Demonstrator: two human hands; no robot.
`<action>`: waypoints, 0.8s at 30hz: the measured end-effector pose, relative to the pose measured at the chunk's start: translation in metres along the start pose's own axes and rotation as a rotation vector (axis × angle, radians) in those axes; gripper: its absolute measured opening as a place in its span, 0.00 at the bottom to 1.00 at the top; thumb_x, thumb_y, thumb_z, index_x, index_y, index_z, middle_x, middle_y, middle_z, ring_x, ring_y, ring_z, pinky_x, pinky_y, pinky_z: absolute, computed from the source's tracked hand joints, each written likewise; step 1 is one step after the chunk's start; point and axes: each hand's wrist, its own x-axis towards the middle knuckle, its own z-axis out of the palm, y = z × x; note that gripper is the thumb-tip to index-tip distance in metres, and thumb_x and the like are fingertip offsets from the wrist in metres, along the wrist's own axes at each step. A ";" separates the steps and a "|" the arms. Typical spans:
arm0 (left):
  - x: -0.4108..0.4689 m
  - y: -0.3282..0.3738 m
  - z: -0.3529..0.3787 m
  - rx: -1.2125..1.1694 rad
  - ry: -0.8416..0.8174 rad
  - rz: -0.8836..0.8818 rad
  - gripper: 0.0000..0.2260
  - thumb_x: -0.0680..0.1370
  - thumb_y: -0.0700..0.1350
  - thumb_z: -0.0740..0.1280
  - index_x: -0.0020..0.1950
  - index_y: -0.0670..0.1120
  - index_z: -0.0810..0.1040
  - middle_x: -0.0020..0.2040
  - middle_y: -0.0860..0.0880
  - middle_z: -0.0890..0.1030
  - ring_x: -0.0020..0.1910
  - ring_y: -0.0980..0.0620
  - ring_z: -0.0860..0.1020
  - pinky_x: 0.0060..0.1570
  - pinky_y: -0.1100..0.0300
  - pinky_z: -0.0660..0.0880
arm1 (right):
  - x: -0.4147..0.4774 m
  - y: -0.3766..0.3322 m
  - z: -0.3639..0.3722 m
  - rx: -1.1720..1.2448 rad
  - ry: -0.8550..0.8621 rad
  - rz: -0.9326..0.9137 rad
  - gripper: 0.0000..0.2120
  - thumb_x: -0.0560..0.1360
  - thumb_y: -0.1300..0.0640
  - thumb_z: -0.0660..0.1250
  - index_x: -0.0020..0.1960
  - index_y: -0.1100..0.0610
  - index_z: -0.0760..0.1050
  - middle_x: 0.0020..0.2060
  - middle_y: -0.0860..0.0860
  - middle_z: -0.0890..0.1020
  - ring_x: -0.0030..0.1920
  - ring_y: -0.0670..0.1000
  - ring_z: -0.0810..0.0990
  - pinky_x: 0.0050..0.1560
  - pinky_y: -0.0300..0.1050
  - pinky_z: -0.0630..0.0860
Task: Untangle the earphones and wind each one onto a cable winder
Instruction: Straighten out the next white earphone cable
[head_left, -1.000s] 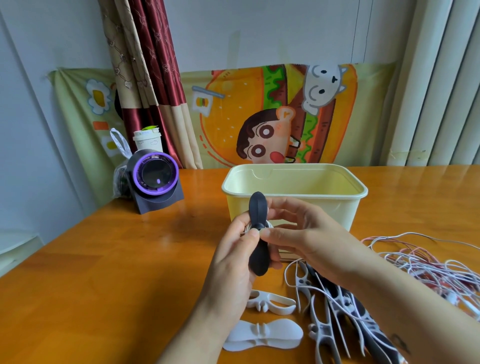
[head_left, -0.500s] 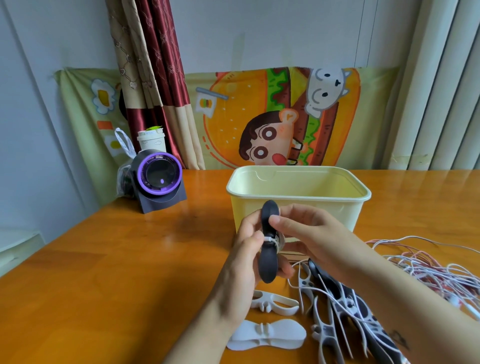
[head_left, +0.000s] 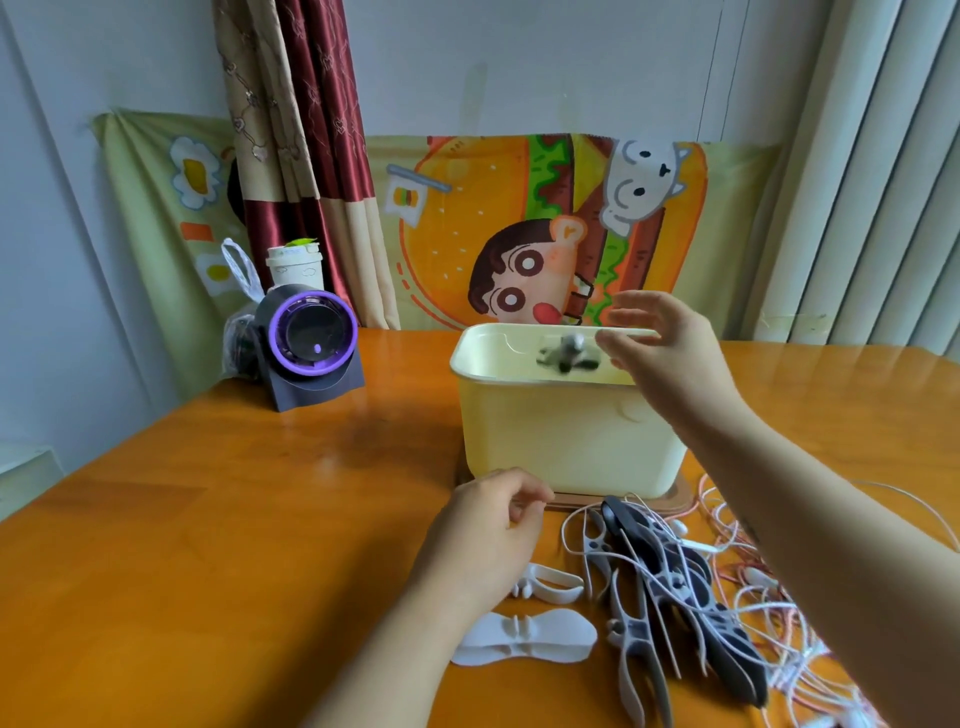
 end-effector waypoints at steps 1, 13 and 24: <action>0.001 -0.001 0.001 0.012 -0.007 -0.004 0.10 0.80 0.44 0.63 0.47 0.61 0.77 0.49 0.62 0.79 0.51 0.63 0.77 0.51 0.61 0.78 | -0.003 0.000 -0.004 -0.026 -0.003 -0.017 0.17 0.73 0.58 0.70 0.62 0.54 0.75 0.54 0.48 0.81 0.52 0.47 0.81 0.52 0.42 0.78; -0.007 0.006 0.007 0.113 -0.008 0.118 0.09 0.80 0.42 0.63 0.50 0.55 0.80 0.48 0.61 0.79 0.49 0.61 0.77 0.48 0.64 0.76 | -0.071 0.015 -0.080 -0.320 -0.406 -0.008 0.06 0.75 0.59 0.68 0.49 0.51 0.81 0.42 0.43 0.84 0.40 0.40 0.82 0.45 0.35 0.80; -0.019 0.030 0.026 0.307 -0.018 0.259 0.09 0.81 0.43 0.61 0.52 0.54 0.80 0.48 0.62 0.78 0.49 0.59 0.76 0.49 0.59 0.76 | -0.083 0.055 -0.065 -0.886 -0.689 0.067 0.13 0.78 0.63 0.60 0.59 0.57 0.77 0.54 0.55 0.82 0.48 0.53 0.79 0.48 0.42 0.77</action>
